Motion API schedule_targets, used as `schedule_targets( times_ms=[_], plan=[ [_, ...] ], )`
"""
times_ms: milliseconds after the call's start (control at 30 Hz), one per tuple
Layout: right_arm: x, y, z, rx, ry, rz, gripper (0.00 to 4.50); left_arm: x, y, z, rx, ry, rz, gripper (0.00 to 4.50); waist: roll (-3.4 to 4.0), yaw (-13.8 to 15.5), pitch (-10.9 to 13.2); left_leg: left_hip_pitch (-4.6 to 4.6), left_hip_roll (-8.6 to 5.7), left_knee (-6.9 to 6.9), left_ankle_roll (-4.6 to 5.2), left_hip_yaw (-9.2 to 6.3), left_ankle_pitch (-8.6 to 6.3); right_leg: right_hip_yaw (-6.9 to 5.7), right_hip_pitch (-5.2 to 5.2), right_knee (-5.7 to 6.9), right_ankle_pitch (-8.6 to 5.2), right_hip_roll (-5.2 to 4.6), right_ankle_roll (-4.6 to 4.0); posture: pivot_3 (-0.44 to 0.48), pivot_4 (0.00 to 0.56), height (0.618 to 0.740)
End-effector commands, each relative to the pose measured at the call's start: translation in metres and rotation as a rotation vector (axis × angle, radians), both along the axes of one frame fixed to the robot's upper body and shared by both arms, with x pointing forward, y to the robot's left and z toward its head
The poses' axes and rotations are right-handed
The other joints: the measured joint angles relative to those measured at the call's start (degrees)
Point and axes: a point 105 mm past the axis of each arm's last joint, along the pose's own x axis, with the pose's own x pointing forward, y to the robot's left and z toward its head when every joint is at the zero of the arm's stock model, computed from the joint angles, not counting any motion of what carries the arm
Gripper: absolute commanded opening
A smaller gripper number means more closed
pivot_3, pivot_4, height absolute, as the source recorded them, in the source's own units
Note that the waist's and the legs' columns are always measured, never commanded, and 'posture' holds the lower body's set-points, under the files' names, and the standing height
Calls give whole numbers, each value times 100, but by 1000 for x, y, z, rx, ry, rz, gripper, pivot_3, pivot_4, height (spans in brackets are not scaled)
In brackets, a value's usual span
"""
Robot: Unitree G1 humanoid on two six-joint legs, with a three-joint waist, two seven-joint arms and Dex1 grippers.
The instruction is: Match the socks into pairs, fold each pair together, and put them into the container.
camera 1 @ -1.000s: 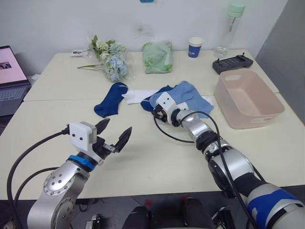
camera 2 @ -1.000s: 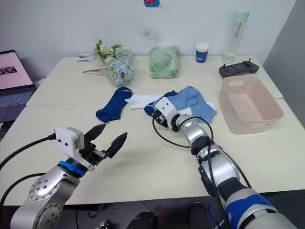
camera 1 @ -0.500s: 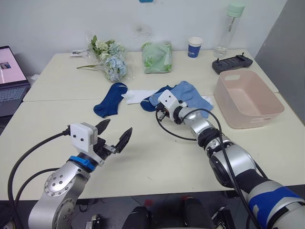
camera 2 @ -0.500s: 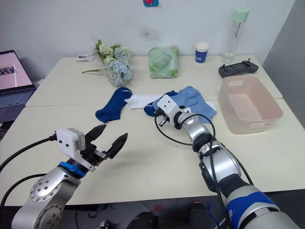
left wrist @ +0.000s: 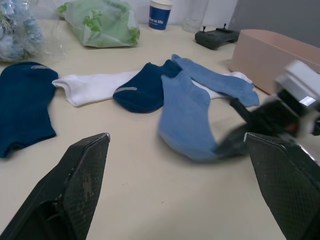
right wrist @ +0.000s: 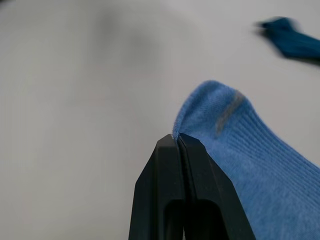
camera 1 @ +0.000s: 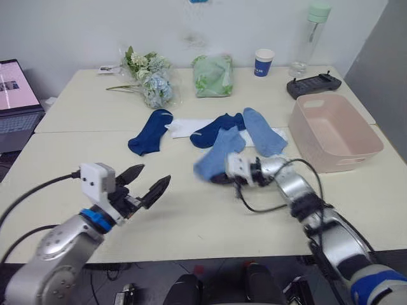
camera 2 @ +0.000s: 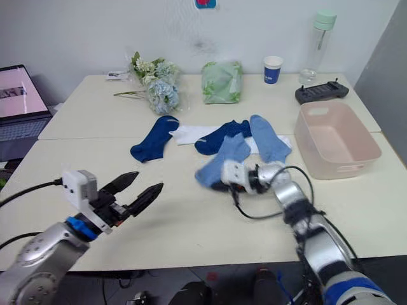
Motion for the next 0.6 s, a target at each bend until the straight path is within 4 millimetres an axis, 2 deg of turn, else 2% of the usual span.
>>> schedule_targets(
  times_ms=[33,167,233,300,433,533,600],
  plan=[
    [-36,-4,21,26,19,185,30,0,-3,5,-2,-5,-41,4500,-1,-6,1,0,1,1,0,-1,0,0,1,1,0,0,0,0,150,740],
    [-79,-44,11,-115,75,285,30,-1,-11,-5,33,37,-107,4500,-2,25,2,6,1,0,-1,-1,0,-2,6,1,0,1,-1,0,150,740],
    [-87,-51,10,-115,116,272,30,0,-12,-6,39,38,-115,4500,-7,45,4,2,0,0,-1,-2,-1,-2,7,-4,0,-3,0,0,150,740],
    [-82,-47,9,-72,147,204,30,4,-13,-6,39,36,-116,4500,-15,27,6,3,0,1,0,0,-1,-3,10,-3,-1,-3,0,0,150,740],
    [-66,-14,20,51,155,133,30,1,-23,-14,60,73,-168,4500,-13,-7,7,28,8,-3,-1,18,-1,8,17,5,0,4,-2,0,150,740],
    [-66,4,29,98,202,137,30,-4,-21,-18,85,97,-181,4500,-14,23,7,21,6,-3,-2,5,-1,4,14,2,0,4,-3,0,150,740],
    [-57,15,31,116,196,96,30,-9,-18,-21,90,125,-190,4500,-14,36,6,15,8,-3,-3,0,-2,3,11,-3,0,-1,-2,0,150,740]
  ],
)
